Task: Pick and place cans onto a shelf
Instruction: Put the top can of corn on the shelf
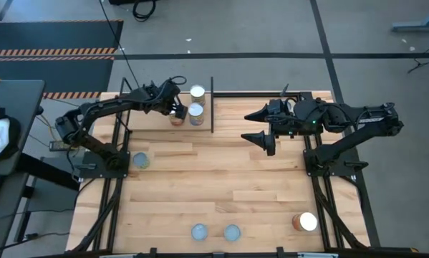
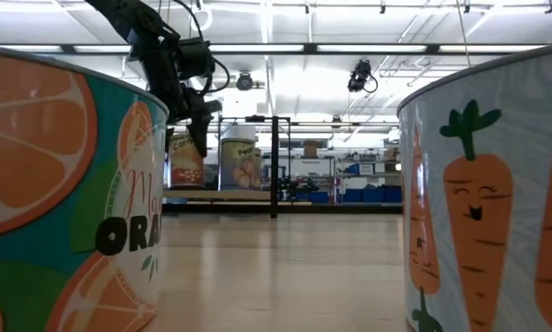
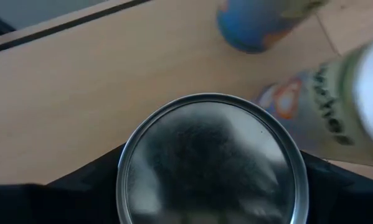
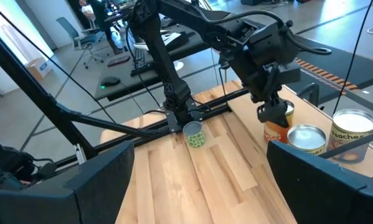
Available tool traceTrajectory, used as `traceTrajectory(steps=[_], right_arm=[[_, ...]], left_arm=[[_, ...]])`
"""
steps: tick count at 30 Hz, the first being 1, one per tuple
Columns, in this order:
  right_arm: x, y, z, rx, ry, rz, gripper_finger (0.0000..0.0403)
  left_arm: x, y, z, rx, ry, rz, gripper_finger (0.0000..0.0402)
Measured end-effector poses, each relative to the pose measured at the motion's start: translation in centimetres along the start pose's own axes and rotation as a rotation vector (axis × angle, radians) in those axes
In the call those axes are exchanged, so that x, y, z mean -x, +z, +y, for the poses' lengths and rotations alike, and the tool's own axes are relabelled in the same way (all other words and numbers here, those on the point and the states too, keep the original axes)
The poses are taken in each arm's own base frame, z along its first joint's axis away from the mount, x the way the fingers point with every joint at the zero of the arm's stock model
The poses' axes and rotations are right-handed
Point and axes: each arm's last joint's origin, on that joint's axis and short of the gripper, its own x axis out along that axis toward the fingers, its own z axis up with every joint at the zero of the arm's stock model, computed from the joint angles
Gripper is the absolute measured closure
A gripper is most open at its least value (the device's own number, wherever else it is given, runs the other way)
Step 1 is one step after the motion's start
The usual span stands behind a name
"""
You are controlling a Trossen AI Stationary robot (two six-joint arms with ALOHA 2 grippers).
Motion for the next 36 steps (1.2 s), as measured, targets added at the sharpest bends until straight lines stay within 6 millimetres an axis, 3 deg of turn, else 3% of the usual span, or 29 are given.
traceTrajectory(steps=[10,15,20,29,36], right_arm=[[0.00,0.00,0.00,0.000,0.000,0.000,0.0027],[0.00,0.00,0.00,0.000,0.000,0.000,0.0027],[0.00,0.00,0.00,0.000,0.000,0.000,0.0027],[0.00,0.00,0.00,0.000,0.000,0.000,0.0027],[0.00,0.00,0.00,0.000,0.000,0.000,0.0027]], left_arm=[[-0.08,0.00,-0.15,0.007,0.009,-0.011,0.0083],[-0.07,0.04,-0.28,0.116,0.000,-0.019,0.0083],[-0.06,-0.03,-0.31,0.031,0.002,-0.014,0.0083],[-0.01,-0.13,-0.73,0.041,-0.035,-0.008,0.0083],[-0.01,-0.22,-0.67,-0.078,-0.027,-0.001,0.0083]])
